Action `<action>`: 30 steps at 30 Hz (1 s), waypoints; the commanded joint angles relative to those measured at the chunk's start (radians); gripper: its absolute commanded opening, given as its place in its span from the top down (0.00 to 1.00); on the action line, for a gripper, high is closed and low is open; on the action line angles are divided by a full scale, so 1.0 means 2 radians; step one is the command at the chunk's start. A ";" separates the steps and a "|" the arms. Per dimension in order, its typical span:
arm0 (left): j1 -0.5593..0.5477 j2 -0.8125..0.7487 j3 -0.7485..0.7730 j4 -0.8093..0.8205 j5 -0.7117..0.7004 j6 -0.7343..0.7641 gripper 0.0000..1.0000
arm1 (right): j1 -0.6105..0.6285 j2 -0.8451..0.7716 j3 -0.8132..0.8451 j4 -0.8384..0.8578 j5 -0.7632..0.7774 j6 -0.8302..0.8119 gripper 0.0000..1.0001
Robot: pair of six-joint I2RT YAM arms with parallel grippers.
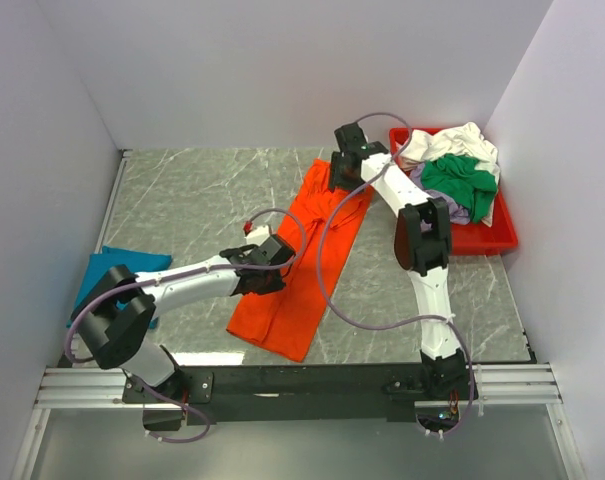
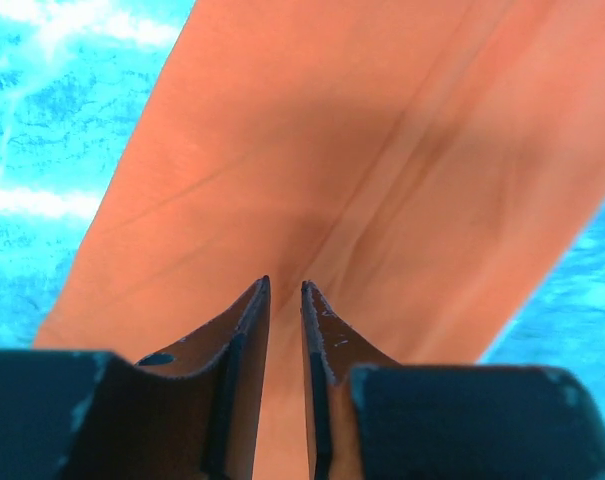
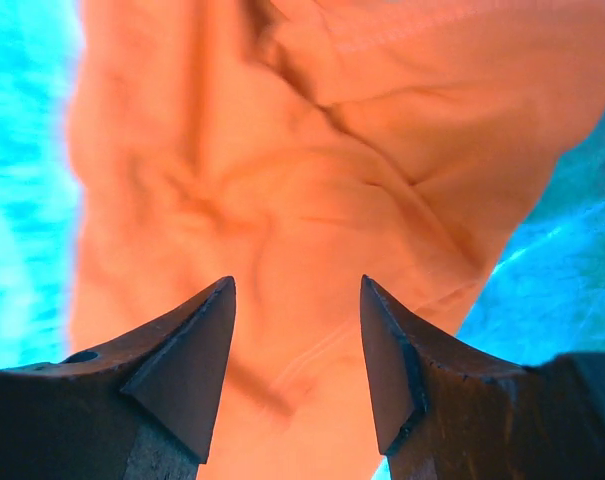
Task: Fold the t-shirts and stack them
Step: Fold the tshirt
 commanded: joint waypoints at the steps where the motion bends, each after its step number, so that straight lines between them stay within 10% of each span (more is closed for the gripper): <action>1: -0.001 0.024 -0.020 0.013 -0.011 0.033 0.76 | 0.005 -0.038 0.025 0.015 -0.027 0.042 0.41; 15: -0.101 -0.017 -0.137 0.045 0.064 -0.050 0.81 | 0.026 0.021 0.011 0.023 -0.028 0.074 0.42; 25: -0.172 -0.075 -0.152 0.025 0.075 -0.107 0.80 | 0.067 -0.046 -0.159 0.070 0.020 0.067 0.43; 30: -0.158 -0.091 -0.125 0.004 0.054 -0.095 0.72 | 0.068 0.017 -0.065 0.023 0.018 0.051 0.43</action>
